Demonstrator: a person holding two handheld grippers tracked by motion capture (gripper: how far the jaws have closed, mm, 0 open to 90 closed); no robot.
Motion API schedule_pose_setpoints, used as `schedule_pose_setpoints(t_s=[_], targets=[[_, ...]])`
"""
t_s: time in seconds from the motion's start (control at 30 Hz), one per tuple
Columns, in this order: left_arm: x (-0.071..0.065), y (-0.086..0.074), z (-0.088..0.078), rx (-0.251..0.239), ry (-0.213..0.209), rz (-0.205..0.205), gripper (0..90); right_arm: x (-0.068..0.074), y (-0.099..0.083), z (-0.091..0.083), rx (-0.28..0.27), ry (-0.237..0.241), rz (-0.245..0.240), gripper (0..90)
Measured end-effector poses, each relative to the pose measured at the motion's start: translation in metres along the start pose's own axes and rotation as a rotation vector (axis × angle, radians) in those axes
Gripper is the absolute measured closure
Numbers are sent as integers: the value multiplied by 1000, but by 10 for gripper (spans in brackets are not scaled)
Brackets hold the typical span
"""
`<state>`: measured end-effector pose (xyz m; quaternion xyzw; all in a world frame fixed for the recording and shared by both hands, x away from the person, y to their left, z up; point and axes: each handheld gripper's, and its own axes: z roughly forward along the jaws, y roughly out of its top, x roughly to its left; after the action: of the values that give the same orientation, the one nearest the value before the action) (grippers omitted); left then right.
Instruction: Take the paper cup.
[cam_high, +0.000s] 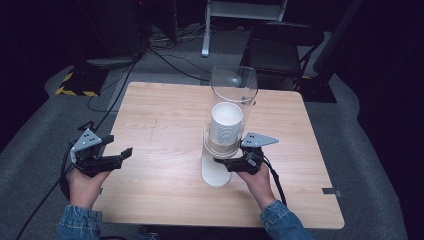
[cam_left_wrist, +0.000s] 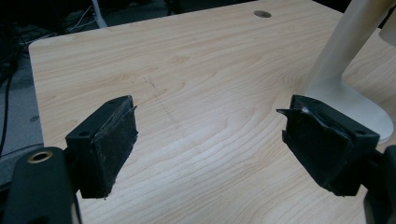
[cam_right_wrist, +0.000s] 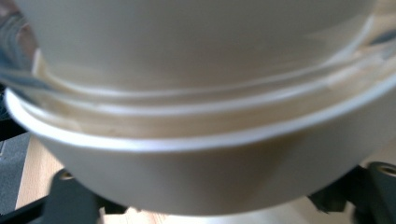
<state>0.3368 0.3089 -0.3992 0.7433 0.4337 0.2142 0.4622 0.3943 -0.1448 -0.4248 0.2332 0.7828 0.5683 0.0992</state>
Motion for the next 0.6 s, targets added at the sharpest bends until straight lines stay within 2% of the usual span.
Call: schedule_pose_setpoints(t_s=[0.1, 0.5, 0.57, 0.6], targets=[[0, 0, 0, 1, -1, 0, 173, 2, 0, -1, 5, -7, -22, 330], [0, 0, -1, -3, -5, 0, 173, 3, -1, -1, 14, -12, -46, 349], [0, 0, -1, -3, -6, 1, 173, 3, -2, 0, 31, -15, -45, 353], [0, 0, -1, -3, -6, 1, 173, 3, -3, 2, 57, -22, -48, 355]])
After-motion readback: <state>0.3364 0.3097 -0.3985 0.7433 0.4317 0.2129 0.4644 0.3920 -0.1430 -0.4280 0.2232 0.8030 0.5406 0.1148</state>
